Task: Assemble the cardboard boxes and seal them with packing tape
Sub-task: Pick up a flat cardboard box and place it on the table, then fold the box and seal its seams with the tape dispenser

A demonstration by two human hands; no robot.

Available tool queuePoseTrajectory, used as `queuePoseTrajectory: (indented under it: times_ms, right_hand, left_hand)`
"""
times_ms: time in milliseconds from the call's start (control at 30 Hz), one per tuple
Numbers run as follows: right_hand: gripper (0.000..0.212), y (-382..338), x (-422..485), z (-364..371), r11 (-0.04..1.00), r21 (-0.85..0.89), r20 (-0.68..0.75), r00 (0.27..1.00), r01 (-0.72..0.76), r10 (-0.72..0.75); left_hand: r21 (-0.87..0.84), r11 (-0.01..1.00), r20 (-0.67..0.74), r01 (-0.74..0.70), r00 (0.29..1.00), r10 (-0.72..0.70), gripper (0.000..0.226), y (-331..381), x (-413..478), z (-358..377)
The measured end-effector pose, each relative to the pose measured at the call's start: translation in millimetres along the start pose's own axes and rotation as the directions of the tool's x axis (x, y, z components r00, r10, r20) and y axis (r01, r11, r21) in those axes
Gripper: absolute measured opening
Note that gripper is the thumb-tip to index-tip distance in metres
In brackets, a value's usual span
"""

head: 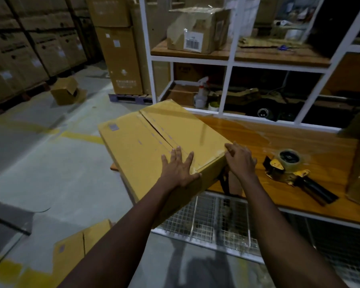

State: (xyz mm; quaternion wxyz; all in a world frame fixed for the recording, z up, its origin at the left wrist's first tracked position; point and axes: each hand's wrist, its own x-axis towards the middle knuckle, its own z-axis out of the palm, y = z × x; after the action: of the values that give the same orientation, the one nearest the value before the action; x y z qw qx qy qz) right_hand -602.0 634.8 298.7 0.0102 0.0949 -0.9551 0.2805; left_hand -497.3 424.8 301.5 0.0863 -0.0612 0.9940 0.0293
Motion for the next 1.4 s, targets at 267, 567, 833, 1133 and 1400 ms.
queuePoseTrajectory:
  times_ms: [267, 567, 833, 1133, 1400]
  right_hand:
    - [0.057, 109.1, 13.1, -42.9, 0.979, -0.071, -0.087, 0.979, -0.19, 0.183]
    - [0.083, 231.2, 13.2, -85.1, 0.799, -0.18, -0.061, 0.817, -0.574, 0.573]
    - [0.066, 272.1, 19.3, -79.7, 0.76, -0.326, 0.12, 0.773, -0.562, 0.623]
    - [0.037, 273.6, 32.3, -81.7, 0.762, -0.383, 0.135, 0.784, -0.522, 0.605]
    - [0.032, 266.5, 39.4, -98.2, 0.796, -0.314, -0.065, 0.849, -0.517, 0.525]
  left_hand:
    - [-0.099, 0.983, -0.016, 0.153, 0.988, -0.155, 0.091, 86.9, 43.2, -8.5]
    - [-0.18, 0.942, -0.028, 0.282, 0.956, -0.292, 0.086, 187.6, 96.9, -17.5]
    - [-0.207, 0.92, -0.044, 0.333, 0.936, -0.349, 0.085, 246.4, 131.7, -14.4]
    - [-0.206, 0.913, -0.05, 0.352, 0.928, -0.369, 0.085, 261.7, 147.6, -15.1]
    - [-0.217, 0.917, -0.048, 0.333, 0.935, -0.351, 0.081, 259.1, 151.0, -17.4]
